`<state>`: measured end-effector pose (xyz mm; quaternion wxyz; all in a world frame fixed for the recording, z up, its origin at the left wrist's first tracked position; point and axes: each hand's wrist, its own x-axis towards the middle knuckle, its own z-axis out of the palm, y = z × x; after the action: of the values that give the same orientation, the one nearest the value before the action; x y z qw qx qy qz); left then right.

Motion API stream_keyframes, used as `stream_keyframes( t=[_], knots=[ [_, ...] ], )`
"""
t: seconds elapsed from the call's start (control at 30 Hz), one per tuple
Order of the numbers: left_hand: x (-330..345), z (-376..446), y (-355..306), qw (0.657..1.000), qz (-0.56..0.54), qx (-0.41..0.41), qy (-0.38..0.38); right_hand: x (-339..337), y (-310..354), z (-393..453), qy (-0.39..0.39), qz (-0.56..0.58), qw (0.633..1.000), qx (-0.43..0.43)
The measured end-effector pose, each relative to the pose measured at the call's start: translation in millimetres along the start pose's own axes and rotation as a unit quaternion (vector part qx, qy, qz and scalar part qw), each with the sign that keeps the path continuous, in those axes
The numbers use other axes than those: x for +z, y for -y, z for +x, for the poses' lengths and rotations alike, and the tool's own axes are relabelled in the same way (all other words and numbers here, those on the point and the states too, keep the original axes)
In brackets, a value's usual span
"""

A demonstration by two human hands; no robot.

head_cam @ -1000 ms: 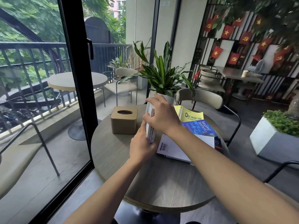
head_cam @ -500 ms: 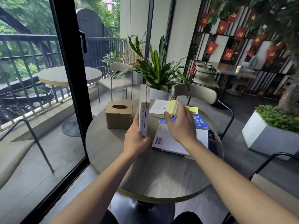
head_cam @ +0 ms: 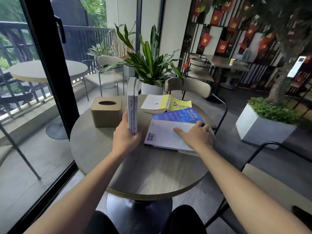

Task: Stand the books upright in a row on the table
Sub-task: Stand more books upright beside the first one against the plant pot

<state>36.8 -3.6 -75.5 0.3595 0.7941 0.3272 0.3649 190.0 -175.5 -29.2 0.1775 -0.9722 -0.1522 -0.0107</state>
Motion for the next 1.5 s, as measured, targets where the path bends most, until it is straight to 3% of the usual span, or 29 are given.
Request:
stream_keyframes(
  t=[0.23, 0.6, 0.73, 0.93, 1.23, 1.5],
  knots=[
    [-1, 0, 0, 1.0, 0.005, -0.002, 0.002, -10, 1, 3, 0.014, 0.076, 0.997, 0.001],
    [-9, -5, -2, 1.0, -0.014, 0.003, 0.023, -53, 63, 29, 0.004, 0.265, 0.95, -0.165],
    [-11, -4, -2, 0.999, -0.029, 0.017, 0.036, -60, 96, 21, 0.058, 0.318, 0.919, -0.227],
    [-12, 0, -4, 0.997, -0.006, 0.003, 0.078, -62, 124, -2, 0.092, 0.278, 0.898, -0.328],
    [-3, 3, -10, 0.999, 0.036, -0.007, 0.033, -53, 147, -26, 0.011, 0.087, 0.904, -0.419],
    [3, 10, -11, 0.999, 0.022, -0.031, 0.015, -38, 153, -23, -0.053, 0.117, 0.897, -0.423]
  ],
)
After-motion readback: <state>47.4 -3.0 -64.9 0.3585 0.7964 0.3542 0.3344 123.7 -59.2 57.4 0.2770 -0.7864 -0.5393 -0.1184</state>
